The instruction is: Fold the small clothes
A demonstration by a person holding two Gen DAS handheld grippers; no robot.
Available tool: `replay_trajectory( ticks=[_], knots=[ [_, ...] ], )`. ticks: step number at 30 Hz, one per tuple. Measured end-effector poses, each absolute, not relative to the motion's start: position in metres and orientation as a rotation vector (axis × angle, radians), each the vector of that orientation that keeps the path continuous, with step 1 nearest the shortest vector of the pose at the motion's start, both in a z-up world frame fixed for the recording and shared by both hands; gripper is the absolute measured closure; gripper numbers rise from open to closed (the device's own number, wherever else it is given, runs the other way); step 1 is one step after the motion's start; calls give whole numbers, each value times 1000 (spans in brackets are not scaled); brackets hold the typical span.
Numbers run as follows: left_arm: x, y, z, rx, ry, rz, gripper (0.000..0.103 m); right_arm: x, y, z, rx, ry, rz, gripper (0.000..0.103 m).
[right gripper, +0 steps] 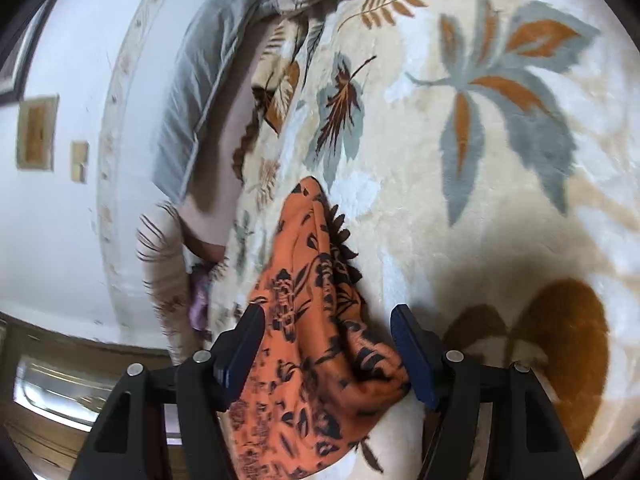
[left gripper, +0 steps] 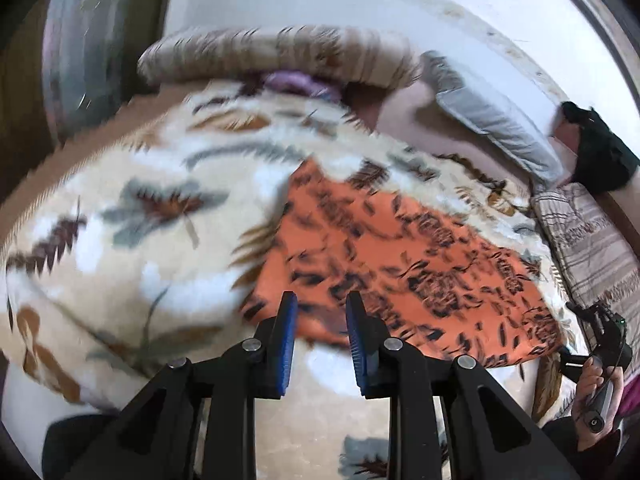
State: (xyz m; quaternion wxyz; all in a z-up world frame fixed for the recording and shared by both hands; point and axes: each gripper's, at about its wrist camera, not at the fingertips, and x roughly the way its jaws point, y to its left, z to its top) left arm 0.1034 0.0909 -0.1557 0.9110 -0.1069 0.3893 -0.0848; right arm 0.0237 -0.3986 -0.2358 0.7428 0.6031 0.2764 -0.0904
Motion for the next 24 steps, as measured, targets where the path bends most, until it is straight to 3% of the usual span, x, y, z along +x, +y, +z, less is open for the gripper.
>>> replay_trajectory(
  ticks=[4, 12, 16, 21, 24],
  knots=[
    [125, 59, -155, -143, 764, -236, 70, 19, -398, -245, 1351, 637, -188, 34],
    [175, 50, -229, -129, 938, -199, 70, 19, -405, -246, 1283, 668, -261, 31],
    [167, 48, -227, -79, 880, -242, 66, 6, -394, -231, 1225, 637, -254, 31],
    [174, 70, -218, -262, 806, -301, 54, -24, -366, -233, 1262, 671, -204, 31],
    [183, 74, -219, -313, 804, -298, 53, -14, -356, -248, 1289, 710, -196, 30]
  ],
)
